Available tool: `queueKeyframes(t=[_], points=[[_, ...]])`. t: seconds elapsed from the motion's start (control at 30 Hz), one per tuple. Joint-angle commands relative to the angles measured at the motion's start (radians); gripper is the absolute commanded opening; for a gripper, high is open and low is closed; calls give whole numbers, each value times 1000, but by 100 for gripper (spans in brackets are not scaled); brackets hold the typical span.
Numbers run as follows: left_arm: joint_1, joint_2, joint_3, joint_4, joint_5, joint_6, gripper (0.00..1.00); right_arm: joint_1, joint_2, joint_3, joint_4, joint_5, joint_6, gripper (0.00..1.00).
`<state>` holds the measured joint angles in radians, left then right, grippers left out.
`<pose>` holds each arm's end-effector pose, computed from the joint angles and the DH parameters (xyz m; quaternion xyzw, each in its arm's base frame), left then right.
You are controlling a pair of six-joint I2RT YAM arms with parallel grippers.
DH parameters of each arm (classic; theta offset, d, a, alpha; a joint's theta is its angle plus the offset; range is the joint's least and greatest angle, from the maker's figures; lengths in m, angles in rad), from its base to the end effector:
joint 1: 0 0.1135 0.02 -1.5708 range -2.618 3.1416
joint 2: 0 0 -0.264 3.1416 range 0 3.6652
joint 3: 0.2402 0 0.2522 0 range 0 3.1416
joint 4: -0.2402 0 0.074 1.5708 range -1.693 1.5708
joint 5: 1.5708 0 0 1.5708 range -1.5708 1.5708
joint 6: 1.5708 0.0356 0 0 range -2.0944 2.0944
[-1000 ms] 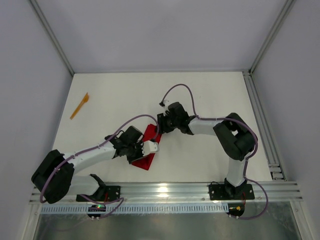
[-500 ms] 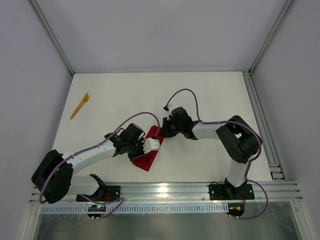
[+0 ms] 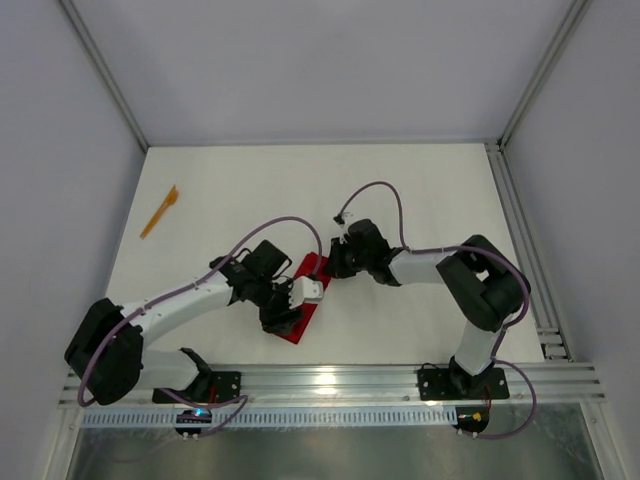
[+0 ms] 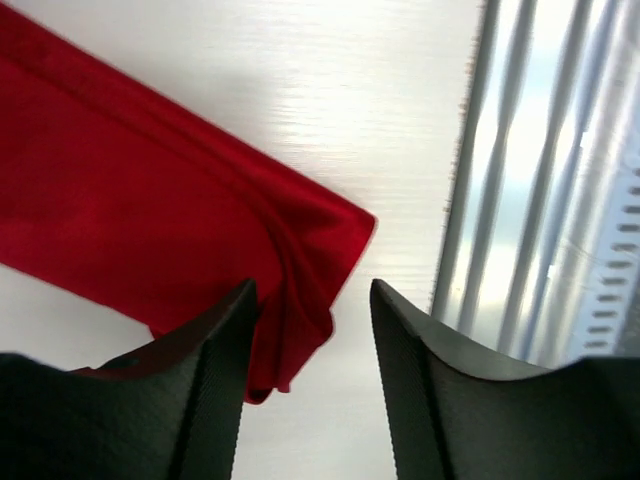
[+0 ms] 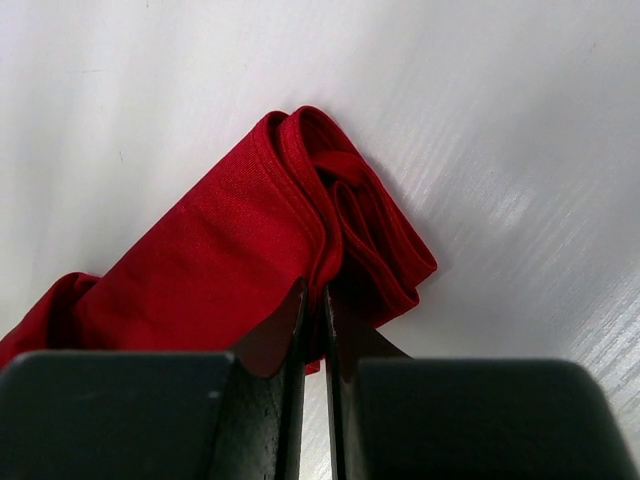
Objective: Fold the napkin into a case and place the utensils inside
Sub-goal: Fold the 2/3-rectangle-folded napkin.
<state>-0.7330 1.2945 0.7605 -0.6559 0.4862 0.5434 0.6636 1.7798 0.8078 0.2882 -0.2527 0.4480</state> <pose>0.1587 -0.1653 0.1965 0.6044 0.7383 -0.2527 0.1605 0.2675 0.2204 0.1347 -0.1502 0.8850 0.3213 0.3016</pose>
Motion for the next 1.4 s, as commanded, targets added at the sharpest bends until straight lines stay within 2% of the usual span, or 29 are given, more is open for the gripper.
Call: queueKeyframes(t=[0.0,0.1,0.2,0.3,0.33,0.43,0.53,0.57,0.7,0.77,0.87,1.0,1.1,1.13,1.27,1.37], points=[[-5,6,65,-151,202,70,54,4,-40,-12,55,24,17,4],[-5,0,131,-261,241,104,55,4,-49,-25,68,27,26,3],[-3,-17,190,-300,187,96,54,4,-66,-47,80,36,38,3],[-5,-46,204,-251,-28,0,53,8,-88,-77,98,46,63,3],[-5,-46,218,-232,-152,-20,53,11,-92,-84,100,49,67,3],[-3,3,279,-301,-314,-42,53,25,-105,-102,104,69,70,3],[-5,17,321,-376,-336,-5,57,31,-102,-114,120,58,81,3],[-6,14,330,-386,-333,6,61,33,-102,-117,135,52,90,3],[-23,37,352,-372,-351,84,66,56,-106,-134,158,41,109,3],[-37,71,367,-317,-386,72,61,71,-128,-148,170,41,113,3],[-37,152,346,-257,-391,20,41,82,-164,-186,192,38,121,3],[-80,195,229,-133,-428,20,44,83,-178,-223,219,1,116,3],[-167,200,163,-99,-443,13,44,83,-180,-219,209,-17,101,3],[-198,198,154,-94,-443,3,44,83,-180,-217,206,-26,97,3],[-207,192,138,-76,-417,-91,45,85,-174,-205,220,-43,97,3],[-256,180,117,-64,-463,-86,50,83,-168,-194,226,-49,103,3]])
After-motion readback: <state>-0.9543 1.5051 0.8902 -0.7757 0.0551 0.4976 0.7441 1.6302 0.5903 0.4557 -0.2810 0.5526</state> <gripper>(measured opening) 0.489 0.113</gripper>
